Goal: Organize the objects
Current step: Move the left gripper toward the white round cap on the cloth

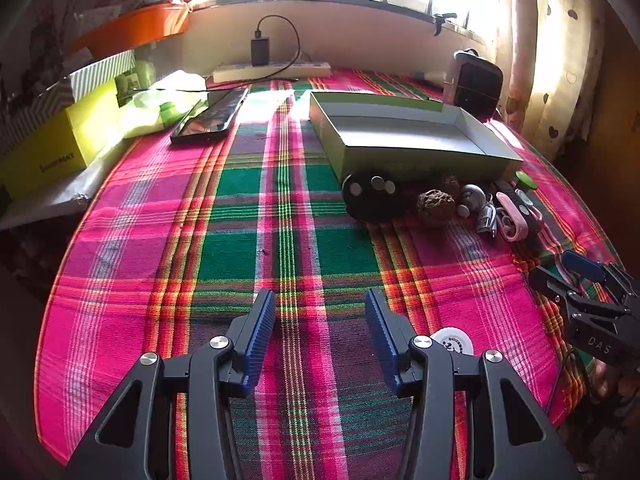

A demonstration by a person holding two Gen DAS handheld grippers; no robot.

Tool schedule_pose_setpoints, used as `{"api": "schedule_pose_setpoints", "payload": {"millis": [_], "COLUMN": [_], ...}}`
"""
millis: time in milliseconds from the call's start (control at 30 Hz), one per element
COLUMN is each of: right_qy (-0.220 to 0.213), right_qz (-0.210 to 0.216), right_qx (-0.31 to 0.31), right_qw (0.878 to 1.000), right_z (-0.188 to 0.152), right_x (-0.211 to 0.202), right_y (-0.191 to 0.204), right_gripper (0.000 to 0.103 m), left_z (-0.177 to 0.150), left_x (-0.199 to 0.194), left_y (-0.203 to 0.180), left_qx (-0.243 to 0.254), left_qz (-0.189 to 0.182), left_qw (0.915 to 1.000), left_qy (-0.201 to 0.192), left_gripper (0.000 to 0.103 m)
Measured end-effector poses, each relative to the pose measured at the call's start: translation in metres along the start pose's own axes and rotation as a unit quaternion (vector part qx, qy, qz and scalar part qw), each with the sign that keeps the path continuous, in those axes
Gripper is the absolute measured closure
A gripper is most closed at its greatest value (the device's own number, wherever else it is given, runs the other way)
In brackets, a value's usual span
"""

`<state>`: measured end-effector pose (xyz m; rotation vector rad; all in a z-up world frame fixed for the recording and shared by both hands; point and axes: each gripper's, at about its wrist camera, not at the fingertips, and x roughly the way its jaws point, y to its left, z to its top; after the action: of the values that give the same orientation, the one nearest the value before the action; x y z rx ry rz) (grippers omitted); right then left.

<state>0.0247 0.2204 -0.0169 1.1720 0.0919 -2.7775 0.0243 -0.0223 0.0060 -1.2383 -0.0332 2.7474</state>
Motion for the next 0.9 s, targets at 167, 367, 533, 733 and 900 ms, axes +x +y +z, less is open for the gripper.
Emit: {"api": "schedule_pose_setpoints", "payload": {"millis": [167, 367, 533, 733, 900], "right_qy": [0.000, 0.000, -0.001, -0.001, -0.001], "right_qz": [0.000, 0.000, 0.001, 0.001, 0.001], "right_qx": [0.000, 0.000, -0.001, -0.001, -0.002], "right_qw": [1.000, 1.000, 1.000, 1.000, 1.000], "right_z": [0.0004, -0.0001, -0.0007, -0.0011, -0.0016], "right_x": [-0.0008, -0.0009, -0.0010, -0.0011, -0.0012], "right_y": [-0.0005, -0.0008, -0.0009, -0.0008, -0.0006], "right_gripper": [0.025, 0.025, 0.025, 0.025, 0.025], "left_z": [-0.0019, -0.0032, -0.0044, -0.0064, -0.0061], "left_x": [-0.0019, -0.0021, -0.0010, -0.0003, -0.0004], "left_y": [-0.0035, -0.0031, -0.0026, -0.0034, -0.0040], "left_qx": [0.003, 0.001, -0.002, -0.003, -0.004], "left_qz": [0.000, 0.010, 0.013, 0.013, 0.013], "left_qw": [1.0000, 0.9999, 0.9999, 0.9999, 0.9999], "left_qy": [0.001, 0.004, 0.007, 0.009, 0.008], "left_gripper": [0.058, 0.058, 0.058, 0.058, 0.058]}}
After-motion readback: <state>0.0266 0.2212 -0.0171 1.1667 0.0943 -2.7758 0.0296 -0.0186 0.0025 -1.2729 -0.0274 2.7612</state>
